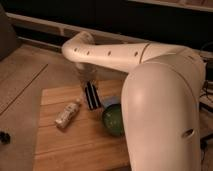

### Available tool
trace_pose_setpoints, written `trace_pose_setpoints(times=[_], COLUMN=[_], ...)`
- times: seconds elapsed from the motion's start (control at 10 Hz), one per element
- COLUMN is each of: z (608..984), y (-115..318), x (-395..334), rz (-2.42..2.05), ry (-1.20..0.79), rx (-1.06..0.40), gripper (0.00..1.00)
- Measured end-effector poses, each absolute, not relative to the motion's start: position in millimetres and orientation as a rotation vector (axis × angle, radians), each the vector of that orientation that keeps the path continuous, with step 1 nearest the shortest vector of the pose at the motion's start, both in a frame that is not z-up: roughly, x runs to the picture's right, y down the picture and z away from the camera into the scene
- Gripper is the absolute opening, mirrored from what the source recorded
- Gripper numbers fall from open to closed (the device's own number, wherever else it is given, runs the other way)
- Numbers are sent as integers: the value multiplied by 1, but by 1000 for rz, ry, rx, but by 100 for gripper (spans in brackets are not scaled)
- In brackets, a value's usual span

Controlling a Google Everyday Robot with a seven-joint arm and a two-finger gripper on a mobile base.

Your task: Place the eraser on the white sponge

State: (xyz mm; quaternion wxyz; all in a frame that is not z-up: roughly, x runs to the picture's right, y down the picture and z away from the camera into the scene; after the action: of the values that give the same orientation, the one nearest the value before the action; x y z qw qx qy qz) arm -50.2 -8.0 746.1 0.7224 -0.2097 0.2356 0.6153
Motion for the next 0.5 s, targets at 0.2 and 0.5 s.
trace_pose_setpoints(times=[0.2,0.5], z=[747,748], y=[-9,-8], x=[-32,-34], rz=[1393,1394], ry=[548,547], rx=[-457,-456], gripper=[0,0])
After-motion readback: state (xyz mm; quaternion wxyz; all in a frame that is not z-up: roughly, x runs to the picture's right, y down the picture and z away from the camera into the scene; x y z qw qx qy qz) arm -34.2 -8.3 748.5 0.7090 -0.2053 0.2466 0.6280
